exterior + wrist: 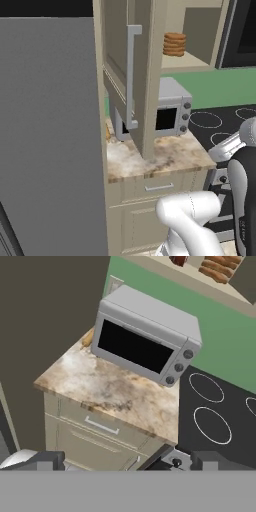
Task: Pick the bar and boxed food from the counter and place them in the cabinets closest to them.
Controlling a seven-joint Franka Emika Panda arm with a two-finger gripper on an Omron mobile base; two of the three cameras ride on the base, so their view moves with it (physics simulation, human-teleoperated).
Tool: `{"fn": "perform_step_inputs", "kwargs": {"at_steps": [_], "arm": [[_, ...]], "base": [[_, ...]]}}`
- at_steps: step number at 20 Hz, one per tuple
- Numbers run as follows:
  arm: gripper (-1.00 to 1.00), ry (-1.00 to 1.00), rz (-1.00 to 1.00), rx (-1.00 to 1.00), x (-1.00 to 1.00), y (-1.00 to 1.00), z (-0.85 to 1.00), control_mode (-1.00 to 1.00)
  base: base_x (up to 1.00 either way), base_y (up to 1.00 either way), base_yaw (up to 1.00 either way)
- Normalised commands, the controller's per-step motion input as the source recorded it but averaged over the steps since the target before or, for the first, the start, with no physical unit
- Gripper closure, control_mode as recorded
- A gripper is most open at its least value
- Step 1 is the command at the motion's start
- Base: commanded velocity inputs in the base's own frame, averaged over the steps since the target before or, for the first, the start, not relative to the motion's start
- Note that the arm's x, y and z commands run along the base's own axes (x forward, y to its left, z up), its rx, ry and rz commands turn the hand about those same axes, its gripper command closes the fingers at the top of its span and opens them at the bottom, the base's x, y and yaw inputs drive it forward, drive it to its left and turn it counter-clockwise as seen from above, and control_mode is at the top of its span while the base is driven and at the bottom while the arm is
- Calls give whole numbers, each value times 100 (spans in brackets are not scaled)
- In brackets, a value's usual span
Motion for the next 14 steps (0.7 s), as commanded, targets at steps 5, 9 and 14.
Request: {"fn": "perform_step_inputs", "kwargs": {"at_steps": [5, 9, 14], "arm": [[-100, 0, 0, 0, 0, 0, 0, 100], [-100, 0, 0, 0, 0, 0, 0, 100], [-100, 0, 0, 0, 0, 0, 0, 100]], "base": [[0, 0, 0], [0, -5, 0], [-3, -34, 0]]}}
